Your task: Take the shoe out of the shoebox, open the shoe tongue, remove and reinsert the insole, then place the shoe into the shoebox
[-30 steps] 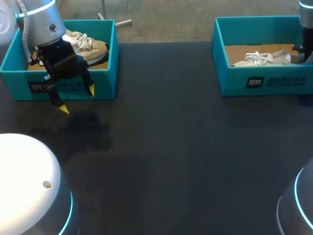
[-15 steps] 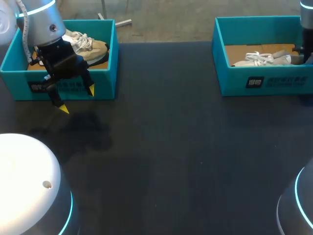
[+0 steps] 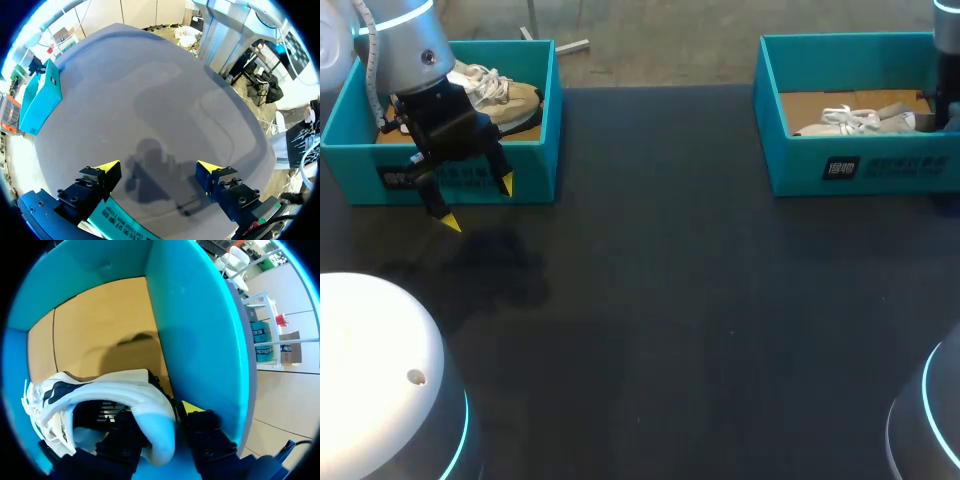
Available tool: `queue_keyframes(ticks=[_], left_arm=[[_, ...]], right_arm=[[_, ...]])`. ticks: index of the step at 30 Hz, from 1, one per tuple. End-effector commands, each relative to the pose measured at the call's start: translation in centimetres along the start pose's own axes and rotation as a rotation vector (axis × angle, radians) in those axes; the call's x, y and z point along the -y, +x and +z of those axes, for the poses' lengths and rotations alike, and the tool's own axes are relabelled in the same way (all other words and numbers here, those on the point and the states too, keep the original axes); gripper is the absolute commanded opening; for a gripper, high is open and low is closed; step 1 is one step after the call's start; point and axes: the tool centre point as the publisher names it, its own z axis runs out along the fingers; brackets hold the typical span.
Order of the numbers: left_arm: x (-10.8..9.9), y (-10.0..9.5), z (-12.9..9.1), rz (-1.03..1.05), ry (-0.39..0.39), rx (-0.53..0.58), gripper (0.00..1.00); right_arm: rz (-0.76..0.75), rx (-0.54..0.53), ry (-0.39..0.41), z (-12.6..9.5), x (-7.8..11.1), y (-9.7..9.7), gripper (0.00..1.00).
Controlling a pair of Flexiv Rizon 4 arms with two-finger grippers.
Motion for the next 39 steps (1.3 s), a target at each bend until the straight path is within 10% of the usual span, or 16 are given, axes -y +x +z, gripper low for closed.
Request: queue_keyframes(ticks=[1,14,16,17,39], left_arm=[[0.0,0.1,0.0,-0.001,-0.003,0.0,1.0],[0.0,0.1,0.0,-0.001,-0.003,0.0,1.0],[0.0,0.1,0.0,-0.001,-0.003,0.0,1.0],[0.0,0.1,0.0,-0.001,-0.003,0.0,1.0],[0.0,0.1,0.0,-0.001,-0.003,0.0,1.0]], right_arm=[[0.002,0.002,-0.016,-0.8,0.5,-0.1,0.42],[0.017,0.0,-0.075,-5.9,1.6,-0.5,0.58],[0.019,0.008,-0.07,-6.7,1.6,-0.5,0.73],[0.018,-0.006,-0.085,-7.4,1.7,-0.6,1.0],[-0.021,-0.137,-0.06,-16.8,6.5,1.8,1.0]])
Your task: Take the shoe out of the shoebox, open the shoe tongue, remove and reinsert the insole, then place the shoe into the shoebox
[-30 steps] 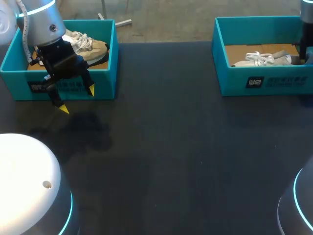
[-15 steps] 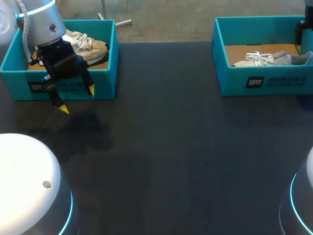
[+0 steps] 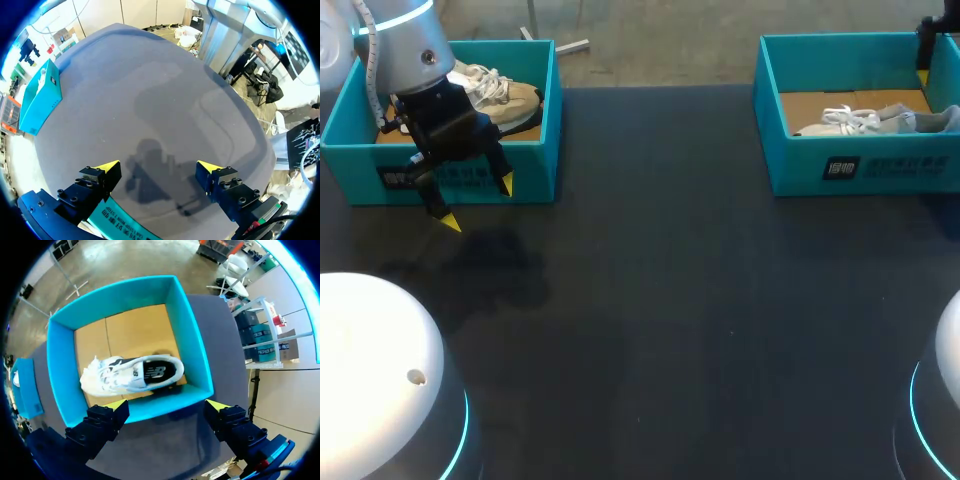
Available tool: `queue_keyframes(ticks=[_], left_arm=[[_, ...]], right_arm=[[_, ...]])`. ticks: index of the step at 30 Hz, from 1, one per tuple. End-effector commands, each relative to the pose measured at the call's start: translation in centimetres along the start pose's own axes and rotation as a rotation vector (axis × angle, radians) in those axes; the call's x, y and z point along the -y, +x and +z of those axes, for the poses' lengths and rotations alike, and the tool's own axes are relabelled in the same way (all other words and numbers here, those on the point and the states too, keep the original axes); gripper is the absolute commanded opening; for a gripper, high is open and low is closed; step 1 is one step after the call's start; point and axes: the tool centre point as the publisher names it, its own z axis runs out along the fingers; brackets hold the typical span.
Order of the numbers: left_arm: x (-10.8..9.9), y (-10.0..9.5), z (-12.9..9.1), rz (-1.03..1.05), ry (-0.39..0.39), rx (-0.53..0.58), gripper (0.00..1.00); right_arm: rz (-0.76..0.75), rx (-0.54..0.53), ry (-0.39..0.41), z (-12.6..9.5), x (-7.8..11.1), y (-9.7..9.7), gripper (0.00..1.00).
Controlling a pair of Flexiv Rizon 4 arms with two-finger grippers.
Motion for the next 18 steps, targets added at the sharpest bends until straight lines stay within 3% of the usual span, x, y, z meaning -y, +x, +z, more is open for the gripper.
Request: queue_keyframes(ticks=[1,15,18], left_arm=[[0.0,0.1,0.0,-0.001,-0.003,0.0,1.0],[0.0,0.1,0.0,-0.001,-0.003,0.0,1.0],[0.0,0.1,0.0,-0.001,-0.003,0.0,1.0]], right_arm=[[-0.027,-0.03,-0.004,-1.4,1.3,0.1,1.0],[-0.027,-0.03,-0.004,-1.4,1.3,0.1,1.0],[-0.022,-0.048,0.013,-1.6,2.5,0.7,1.0]])
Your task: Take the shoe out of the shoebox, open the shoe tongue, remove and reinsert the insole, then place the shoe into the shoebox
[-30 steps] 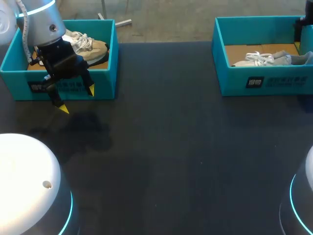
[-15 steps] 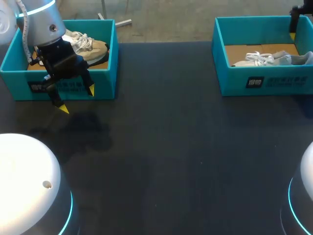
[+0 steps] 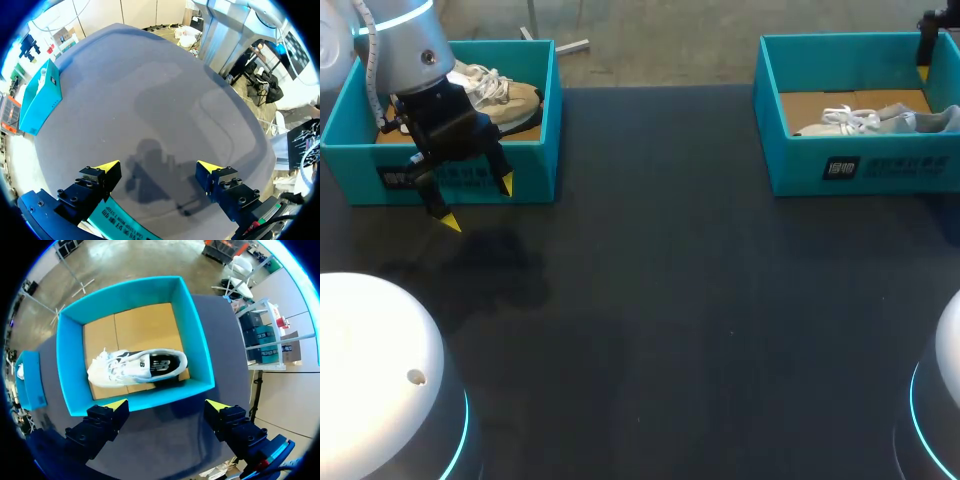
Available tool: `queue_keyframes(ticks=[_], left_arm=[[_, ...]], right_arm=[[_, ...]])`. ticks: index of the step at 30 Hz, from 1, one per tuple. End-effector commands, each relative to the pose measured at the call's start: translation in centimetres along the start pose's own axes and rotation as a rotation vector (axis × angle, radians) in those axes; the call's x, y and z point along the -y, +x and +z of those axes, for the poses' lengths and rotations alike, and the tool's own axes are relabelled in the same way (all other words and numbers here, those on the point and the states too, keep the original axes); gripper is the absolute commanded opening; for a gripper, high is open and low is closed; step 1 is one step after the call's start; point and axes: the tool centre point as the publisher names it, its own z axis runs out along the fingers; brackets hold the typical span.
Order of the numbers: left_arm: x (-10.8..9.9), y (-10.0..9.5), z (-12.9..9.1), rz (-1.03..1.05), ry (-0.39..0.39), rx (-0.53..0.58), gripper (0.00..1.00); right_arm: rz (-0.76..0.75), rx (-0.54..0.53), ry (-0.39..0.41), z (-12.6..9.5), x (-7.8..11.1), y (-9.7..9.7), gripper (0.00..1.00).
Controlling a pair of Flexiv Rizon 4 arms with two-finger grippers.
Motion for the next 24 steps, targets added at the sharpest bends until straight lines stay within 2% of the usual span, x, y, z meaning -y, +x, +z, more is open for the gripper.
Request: queue_keyframes(ticks=[1,7,10,15,24], left_arm=[[0.0,0.1,0.0,-0.001,-0.003,0.0,1.0],[0.0,0.1,0.0,-0.001,-0.003,0.0,1.0],[0.0,0.1,0.0,-0.001,-0.003,0.0,1.0],[0.0,0.1,0.0,-0.001,-0.003,0.0,1.0],[-0.1,0.1,-0.2,0.004,-0.004,0.001,1.0]], right_arm=[[0.001,-0.022,0.015,-0.2,1.5,0.6,1.0],[0.003,-0.063,0.029,-0.7,4.3,1.3,1.0],[0.001,-0.073,0.014,-1.0,5.0,1.8,1.0],[-0.003,-0.068,-0.014,-1.4,5.1,2.4,1.0],[0.001,-0.054,-0.011,-1.6,5.1,2.5,1.0]])
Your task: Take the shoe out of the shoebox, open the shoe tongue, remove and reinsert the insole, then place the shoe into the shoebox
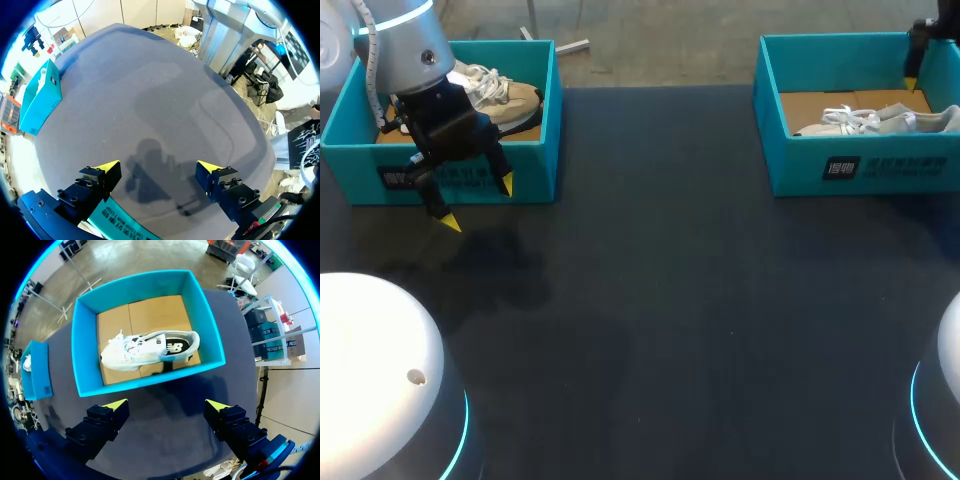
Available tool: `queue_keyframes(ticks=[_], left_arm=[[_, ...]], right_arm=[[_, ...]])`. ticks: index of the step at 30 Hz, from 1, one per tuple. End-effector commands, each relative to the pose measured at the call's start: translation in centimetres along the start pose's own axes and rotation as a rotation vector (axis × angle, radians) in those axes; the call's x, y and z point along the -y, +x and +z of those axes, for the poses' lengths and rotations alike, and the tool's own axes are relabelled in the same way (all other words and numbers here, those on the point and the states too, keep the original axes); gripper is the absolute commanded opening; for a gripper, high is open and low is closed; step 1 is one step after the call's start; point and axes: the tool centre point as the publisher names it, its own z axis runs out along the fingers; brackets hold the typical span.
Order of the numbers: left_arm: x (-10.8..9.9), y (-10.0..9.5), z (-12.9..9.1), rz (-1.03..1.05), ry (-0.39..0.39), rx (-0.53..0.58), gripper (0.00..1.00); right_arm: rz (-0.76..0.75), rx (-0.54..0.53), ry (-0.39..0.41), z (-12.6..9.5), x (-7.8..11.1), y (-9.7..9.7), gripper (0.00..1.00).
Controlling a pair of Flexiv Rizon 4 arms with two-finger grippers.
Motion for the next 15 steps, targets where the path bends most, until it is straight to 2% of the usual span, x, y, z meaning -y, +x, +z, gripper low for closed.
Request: queue_keyframes(ticks=[1,8,15], left_arm=[[-0.3,0.1,-0.6,0.009,-0.005,0.003,1.0],[-2.1,0.2,-2.7,0.021,0.001,0.004,1.0],[-5.1,0.0,-5.1,0.118,-0.088,-0.014,1.0]], right_arm=[[0.001,0.001,-0.001,0.0,0.0,0.0,1.0],[0.001,0.001,-0.001,0.0,0.0,0.0,1.0],[0.001,0.001,-0.001,0.0,0.0,0.0,1.0]])
